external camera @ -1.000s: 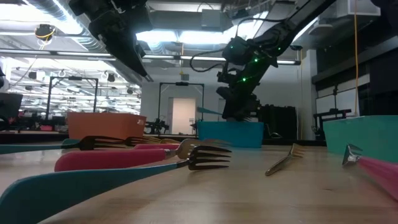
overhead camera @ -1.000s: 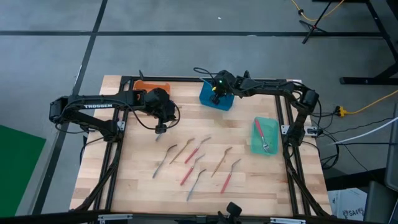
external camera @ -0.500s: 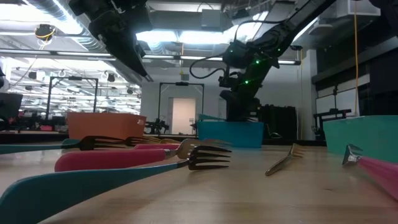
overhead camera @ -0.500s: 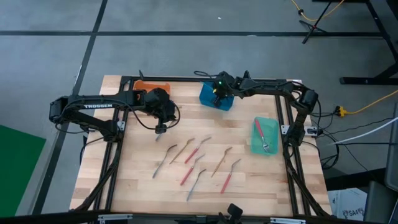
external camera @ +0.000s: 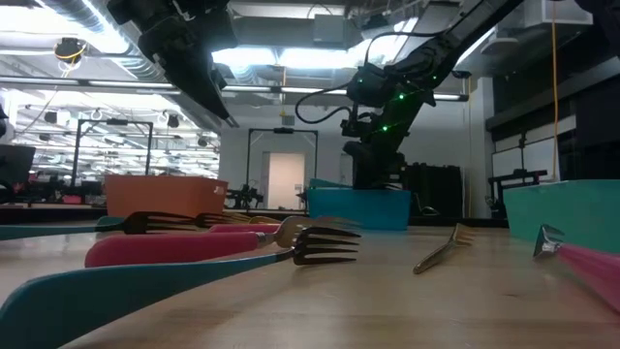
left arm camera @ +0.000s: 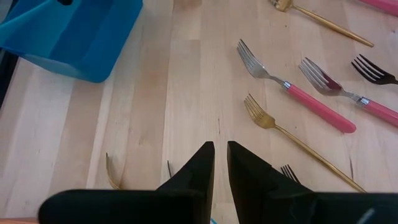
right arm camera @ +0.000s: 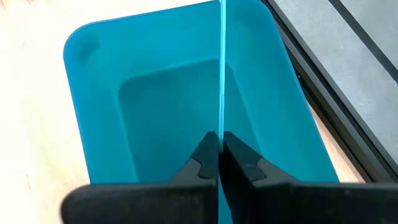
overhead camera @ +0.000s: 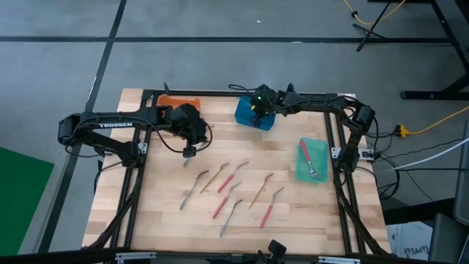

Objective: Sort silverware by color (type)
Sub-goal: Put the blue fork into the blue bin

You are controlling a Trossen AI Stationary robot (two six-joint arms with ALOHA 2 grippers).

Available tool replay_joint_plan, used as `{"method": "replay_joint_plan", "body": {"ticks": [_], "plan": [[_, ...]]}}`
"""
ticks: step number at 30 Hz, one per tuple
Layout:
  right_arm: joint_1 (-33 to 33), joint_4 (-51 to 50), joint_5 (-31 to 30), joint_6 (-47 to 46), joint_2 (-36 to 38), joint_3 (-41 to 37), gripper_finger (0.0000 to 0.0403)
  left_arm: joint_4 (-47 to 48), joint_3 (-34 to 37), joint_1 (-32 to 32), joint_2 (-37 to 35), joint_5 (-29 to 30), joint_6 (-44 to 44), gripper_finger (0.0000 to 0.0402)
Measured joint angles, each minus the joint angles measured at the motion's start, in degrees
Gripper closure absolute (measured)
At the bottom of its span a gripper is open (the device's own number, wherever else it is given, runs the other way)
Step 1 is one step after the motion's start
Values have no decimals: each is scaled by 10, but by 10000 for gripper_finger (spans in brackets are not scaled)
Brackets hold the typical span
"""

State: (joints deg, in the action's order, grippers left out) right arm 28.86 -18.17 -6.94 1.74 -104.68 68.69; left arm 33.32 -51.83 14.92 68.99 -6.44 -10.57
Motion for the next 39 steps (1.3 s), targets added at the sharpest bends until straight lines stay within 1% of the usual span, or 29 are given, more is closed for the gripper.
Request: {"method": "replay_joint_plan", "body": {"ticks": [24, 29, 39], "plan": [[0, 4, -1, 2, 0, 0, 400, 0, 0, 0, 0, 0, 0, 363], [0, 18, -16, 2, -9, 0, 400, 0, 0, 0, 0, 0, 0, 363], [0, 12, -12, 0, -35, 0, 400, 0, 0, 0, 0, 0, 0, 363]]}}
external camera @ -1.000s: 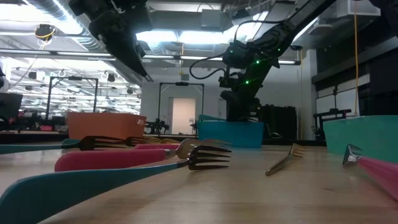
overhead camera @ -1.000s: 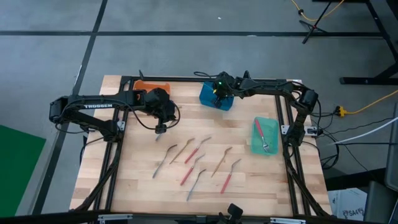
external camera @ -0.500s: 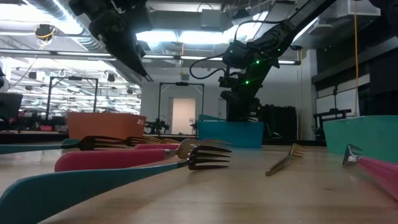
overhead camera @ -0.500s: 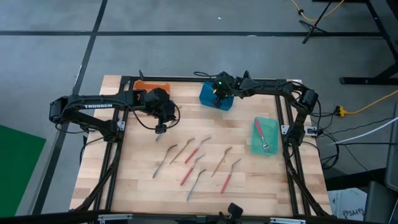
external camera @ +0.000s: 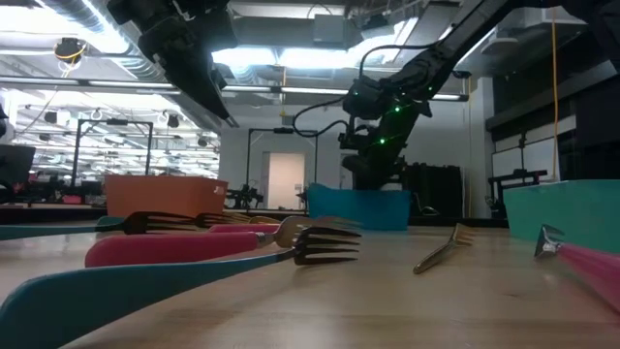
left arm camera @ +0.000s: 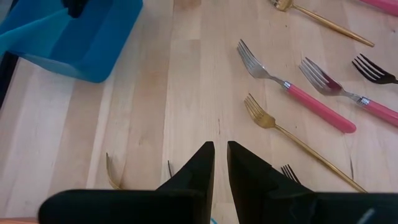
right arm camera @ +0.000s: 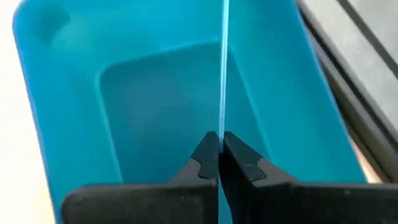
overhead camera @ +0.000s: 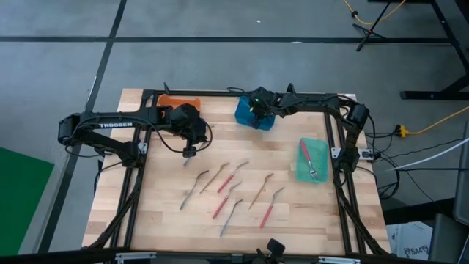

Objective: Sort silverware by color (type)
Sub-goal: Put the blue fork into the blue bin

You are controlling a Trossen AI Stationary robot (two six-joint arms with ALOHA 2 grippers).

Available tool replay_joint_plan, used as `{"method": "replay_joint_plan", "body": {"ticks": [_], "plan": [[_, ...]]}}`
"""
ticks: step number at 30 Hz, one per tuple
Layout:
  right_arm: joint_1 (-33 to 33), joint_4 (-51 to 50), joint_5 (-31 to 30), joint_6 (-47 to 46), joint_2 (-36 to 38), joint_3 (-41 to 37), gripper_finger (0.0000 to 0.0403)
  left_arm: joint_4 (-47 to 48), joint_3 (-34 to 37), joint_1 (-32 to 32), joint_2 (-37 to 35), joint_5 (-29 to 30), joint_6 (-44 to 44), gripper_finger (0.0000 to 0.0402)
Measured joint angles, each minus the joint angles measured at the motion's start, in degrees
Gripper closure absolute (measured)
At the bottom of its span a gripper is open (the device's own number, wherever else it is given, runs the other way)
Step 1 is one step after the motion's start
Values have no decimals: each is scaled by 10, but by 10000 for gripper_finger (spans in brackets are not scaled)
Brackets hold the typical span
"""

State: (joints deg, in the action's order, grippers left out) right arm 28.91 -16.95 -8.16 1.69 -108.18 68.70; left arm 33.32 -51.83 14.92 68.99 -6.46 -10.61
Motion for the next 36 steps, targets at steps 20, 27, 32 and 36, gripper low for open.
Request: {"method": "replay_joint_plan", "body": {"ticks": [20, 27, 32, 36], "plan": [[0, 1, 12, 0, -2, 0, 303, 0, 0, 0, 0, 15, 16, 363], [0, 1, 12, 1, -2, 0, 279, 3, 0, 0, 0, 90, 126, 363], [0, -1, 13, 1, 4, 0, 279, 7, 0, 0, 0, 134, 212, 363], [0, -7, 13, 1, 28, 0, 279, 14, 0, 0, 0, 139, 242, 363]]}}
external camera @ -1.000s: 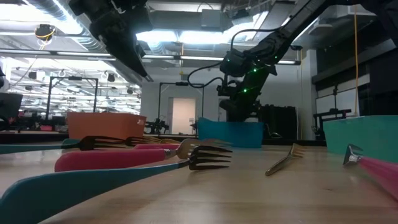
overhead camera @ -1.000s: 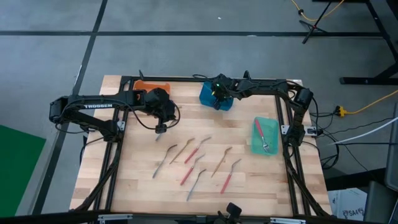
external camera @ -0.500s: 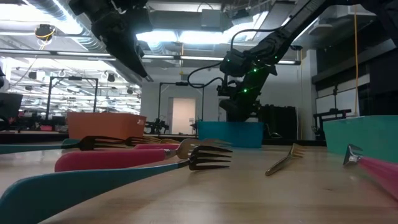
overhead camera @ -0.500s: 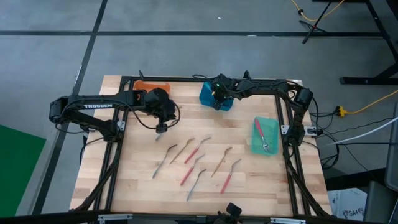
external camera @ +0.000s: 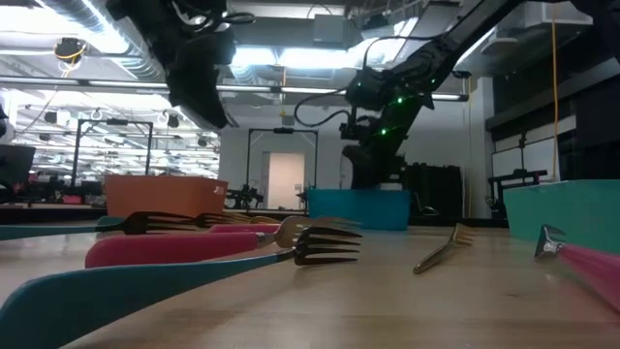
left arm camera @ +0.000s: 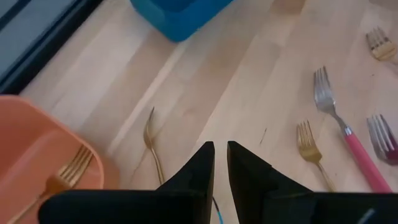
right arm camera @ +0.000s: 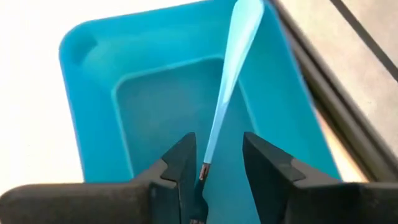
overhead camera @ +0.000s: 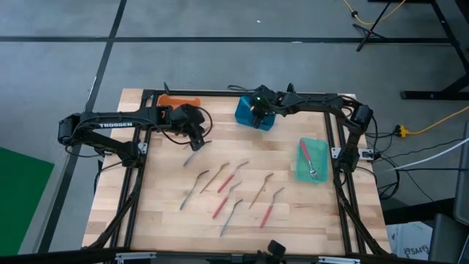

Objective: Sort silverware by color (type)
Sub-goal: Put the blue fork into the blue bin

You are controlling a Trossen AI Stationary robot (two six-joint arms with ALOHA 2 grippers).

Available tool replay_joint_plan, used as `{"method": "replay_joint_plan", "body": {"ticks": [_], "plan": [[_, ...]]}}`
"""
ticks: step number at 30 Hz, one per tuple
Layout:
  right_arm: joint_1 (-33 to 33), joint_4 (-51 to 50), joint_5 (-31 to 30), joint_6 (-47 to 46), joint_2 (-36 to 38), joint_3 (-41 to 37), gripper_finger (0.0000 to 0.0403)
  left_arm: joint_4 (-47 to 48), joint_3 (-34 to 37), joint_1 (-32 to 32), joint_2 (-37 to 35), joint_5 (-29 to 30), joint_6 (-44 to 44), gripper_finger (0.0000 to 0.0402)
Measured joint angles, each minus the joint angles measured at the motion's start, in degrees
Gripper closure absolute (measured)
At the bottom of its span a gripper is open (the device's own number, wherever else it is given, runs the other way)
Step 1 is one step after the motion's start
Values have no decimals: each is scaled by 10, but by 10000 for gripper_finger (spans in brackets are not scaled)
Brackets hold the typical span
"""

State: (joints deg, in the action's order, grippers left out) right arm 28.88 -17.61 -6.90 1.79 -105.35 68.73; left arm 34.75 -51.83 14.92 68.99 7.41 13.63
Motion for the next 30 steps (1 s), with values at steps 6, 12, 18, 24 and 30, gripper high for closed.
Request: {"method": "replay_joint_plan", "body": {"ticks": [6, 12, 18, 24, 30], "plan": [[0, -23, 0, 0, 49, 0, 278, 53, 0, -1, 0, 0, 65, 363], [0, -36, 38, 0, 89, 0, 278, 87, 0, -22, 0, 1, 116, 363], [-1, -33, 115, 0, 102, 0, 278, 86, 0, -50, 0, 11, 135, 363], [-11, -35, 155, 0, 102, 0, 278, 93, 0, -80, 11, 11, 170, 363], [-38, -32, 154, 22, 102, 0, 278, 120, 0, -118, 51, 11, 193, 363]]}}
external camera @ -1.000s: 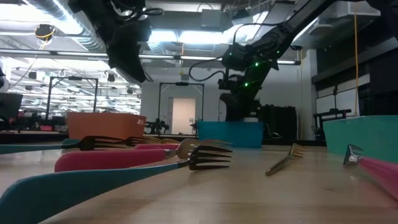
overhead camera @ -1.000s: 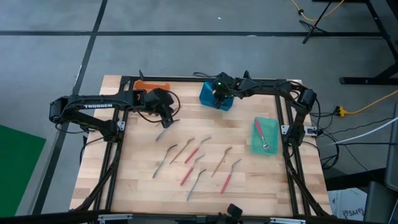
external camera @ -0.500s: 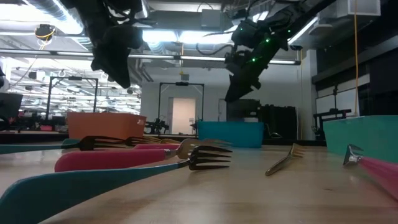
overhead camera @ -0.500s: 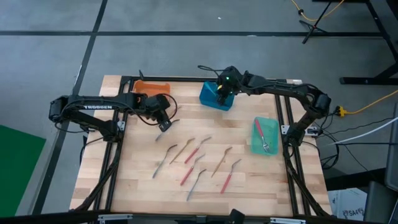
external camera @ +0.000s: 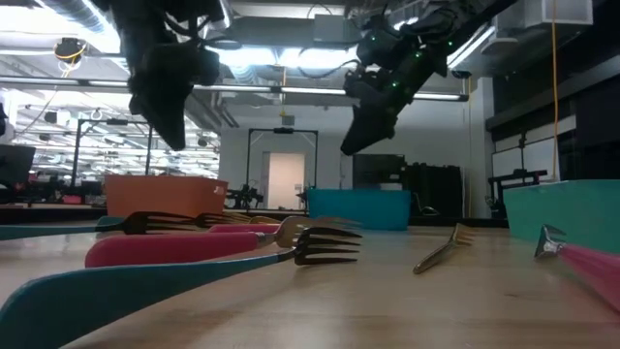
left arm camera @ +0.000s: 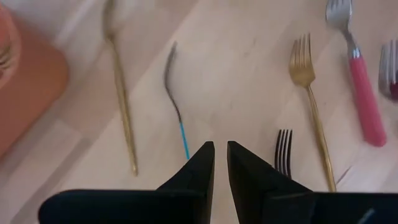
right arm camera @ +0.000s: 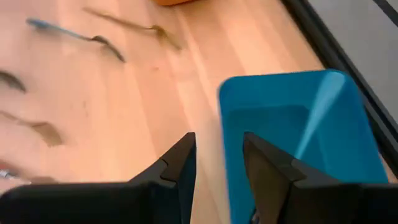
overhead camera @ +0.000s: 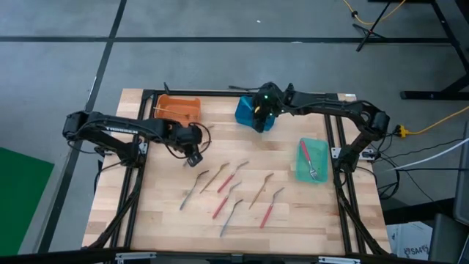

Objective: Sort silverware by color (type)
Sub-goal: Put the blue fork into the blue bin

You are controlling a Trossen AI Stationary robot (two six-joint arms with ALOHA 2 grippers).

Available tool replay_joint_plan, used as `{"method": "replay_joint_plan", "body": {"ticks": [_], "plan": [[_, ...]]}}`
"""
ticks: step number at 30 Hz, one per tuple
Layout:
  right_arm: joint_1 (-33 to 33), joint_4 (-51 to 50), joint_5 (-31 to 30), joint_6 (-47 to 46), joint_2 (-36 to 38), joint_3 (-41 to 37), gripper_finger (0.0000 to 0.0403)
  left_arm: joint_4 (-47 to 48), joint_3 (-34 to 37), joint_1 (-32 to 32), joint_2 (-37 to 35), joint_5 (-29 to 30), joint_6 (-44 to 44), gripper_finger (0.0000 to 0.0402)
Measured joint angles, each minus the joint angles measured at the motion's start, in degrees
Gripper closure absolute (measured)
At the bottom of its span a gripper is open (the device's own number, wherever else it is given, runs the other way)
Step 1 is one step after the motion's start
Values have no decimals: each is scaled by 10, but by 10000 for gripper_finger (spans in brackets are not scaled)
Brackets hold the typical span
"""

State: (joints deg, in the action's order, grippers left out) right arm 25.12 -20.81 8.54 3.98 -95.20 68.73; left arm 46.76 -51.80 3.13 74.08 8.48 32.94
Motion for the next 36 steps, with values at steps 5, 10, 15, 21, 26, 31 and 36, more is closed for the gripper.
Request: {"method": "replay_joint_plan", "body": {"ticks": [5, 10, 15, 21, 26, 31, 36], "plan": [[-23, 6, 0, 10, 0, 0, 278, -4, 0, -22, 42, 0, 0, 363], [-39, 6, -1, 10, 0, 0, 278, 10, 0, -29, 84, 1, -2, 363], [-46, 6, -1, 11, 0, 0, 278, 40, 0, -29, 121, -1, -1, 363], [-46, 6, -1, 23, 0, 0, 278, 42, 0, -29, 155, -8, -1, 362], [-46, 6, -1, 24, 0, 0, 278, 42, 0, -29, 177, -31, 0, 362], [-46, 6, -1, 24, 0, 0, 278, 42, 0, -29, 182, -32, 0, 362], [-46, 6, -1, 24, 0, 0, 278, 43, 0, -29, 182, -35, 1, 362]]}}
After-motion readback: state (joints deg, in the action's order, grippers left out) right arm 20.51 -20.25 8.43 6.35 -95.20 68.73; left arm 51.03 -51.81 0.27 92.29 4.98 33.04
